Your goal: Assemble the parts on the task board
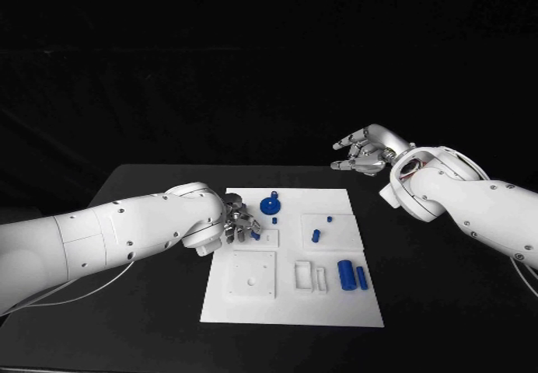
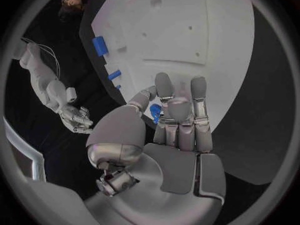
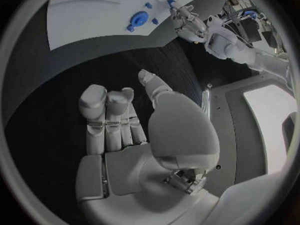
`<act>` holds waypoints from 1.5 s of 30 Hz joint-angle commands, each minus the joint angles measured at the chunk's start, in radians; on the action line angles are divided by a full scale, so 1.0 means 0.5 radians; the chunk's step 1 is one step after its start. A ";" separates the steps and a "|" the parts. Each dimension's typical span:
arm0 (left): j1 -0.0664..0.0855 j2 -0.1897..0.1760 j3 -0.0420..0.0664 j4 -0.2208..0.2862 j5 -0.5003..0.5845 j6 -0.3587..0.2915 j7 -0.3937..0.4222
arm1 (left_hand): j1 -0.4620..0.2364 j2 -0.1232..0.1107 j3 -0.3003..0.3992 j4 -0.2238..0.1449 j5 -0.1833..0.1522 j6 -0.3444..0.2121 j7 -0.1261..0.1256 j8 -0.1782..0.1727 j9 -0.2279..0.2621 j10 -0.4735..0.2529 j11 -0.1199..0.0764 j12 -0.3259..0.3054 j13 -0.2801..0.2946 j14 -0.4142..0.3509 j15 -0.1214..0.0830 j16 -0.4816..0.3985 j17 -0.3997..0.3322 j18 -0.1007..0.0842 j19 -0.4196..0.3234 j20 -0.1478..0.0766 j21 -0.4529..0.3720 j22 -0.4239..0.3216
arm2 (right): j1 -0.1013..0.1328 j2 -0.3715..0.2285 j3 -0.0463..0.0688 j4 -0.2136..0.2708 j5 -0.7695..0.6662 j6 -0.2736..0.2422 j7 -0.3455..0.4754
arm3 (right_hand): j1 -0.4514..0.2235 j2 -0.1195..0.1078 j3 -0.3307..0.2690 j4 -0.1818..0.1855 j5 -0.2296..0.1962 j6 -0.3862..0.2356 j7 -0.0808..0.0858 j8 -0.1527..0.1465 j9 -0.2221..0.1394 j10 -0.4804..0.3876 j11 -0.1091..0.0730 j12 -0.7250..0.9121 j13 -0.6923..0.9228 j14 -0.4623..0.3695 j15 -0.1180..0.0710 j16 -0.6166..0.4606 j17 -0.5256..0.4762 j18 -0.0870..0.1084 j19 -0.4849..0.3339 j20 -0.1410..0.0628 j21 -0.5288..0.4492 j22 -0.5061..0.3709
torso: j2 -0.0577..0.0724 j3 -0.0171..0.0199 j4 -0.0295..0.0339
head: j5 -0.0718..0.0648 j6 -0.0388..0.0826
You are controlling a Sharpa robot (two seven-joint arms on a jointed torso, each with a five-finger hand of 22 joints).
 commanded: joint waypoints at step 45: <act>-0.081 -0.205 -0.004 0.348 -0.229 -0.694 0.202 | 0.133 -0.057 0.000 0.081 0.005 0.432 -0.264 0.005 0.390 0.061 -0.058 0.008 0.008 0.000 -0.012 0.018 -0.024 -0.015 0.230 0.006 -0.541 0.602 | -0.006 -0.014 0.002 -0.008 0.016 0.035 0.027 | -0.050 0.002 -0.025 0.019 0.042 0.011 0.003 0.000 0.002 -0.005 -0.008 0.014 -0.004 -0.006 -0.010 -0.015 -0.002 0.024 0.059 -0.001 -0.018 0.202 | 0.000 0.0027 0.000 | -0.013 -0.003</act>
